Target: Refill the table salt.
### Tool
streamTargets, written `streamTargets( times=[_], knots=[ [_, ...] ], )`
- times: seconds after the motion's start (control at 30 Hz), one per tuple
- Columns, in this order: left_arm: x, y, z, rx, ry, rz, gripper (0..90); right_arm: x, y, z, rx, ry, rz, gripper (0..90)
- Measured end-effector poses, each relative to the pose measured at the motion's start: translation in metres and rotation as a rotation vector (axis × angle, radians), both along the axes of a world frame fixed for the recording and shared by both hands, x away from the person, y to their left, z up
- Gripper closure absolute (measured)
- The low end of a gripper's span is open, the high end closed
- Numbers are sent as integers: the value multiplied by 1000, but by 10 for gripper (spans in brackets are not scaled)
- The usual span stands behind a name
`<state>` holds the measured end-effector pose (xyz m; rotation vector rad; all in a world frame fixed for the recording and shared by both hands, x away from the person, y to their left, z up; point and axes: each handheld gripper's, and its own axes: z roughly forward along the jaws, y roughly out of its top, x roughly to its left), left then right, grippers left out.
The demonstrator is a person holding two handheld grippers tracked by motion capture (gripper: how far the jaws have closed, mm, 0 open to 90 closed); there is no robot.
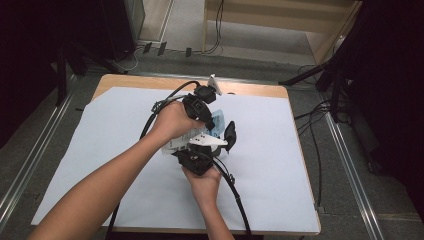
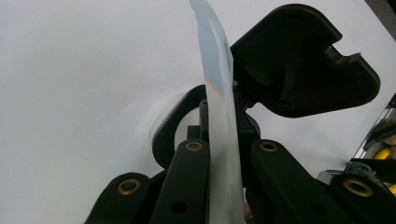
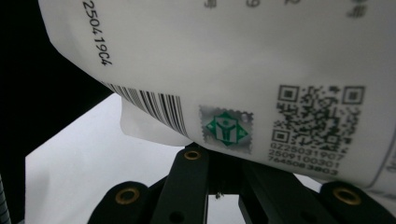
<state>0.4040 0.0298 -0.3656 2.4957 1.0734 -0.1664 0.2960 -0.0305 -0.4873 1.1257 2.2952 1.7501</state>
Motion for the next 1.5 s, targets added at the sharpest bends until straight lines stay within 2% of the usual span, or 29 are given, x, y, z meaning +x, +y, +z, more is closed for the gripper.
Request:
streamTargets(
  times=[0.23,0.43,0.5,0.6,0.77,0.97,1.23,1.5],
  knots=[
    [-2,-1,3,3,-3,-1,897,-2,2,0,3,-11,-2,900],
    [-4,-4,3,-4,3,-13,899,-3,9,-1,-9,-38,28,900],
    [-7,-6,3,12,-6,-18,900,-4,12,-1,-16,-51,32,900],
    [-9,-4,2,25,-10,-27,900,-2,11,-4,-29,-45,28,900],
    [-8,-1,0,6,-4,-16,900,1,10,-7,-45,-27,25,900],
    [-13,5,3,-15,-13,-26,900,3,10,-10,-56,-12,35,900],
    [-14,13,4,-35,-13,-22,900,3,10,-10,-66,-11,45,900],
    [-20,25,8,-83,-18,-29,900,1,9,-10,-75,-20,49,900]
  ],
)
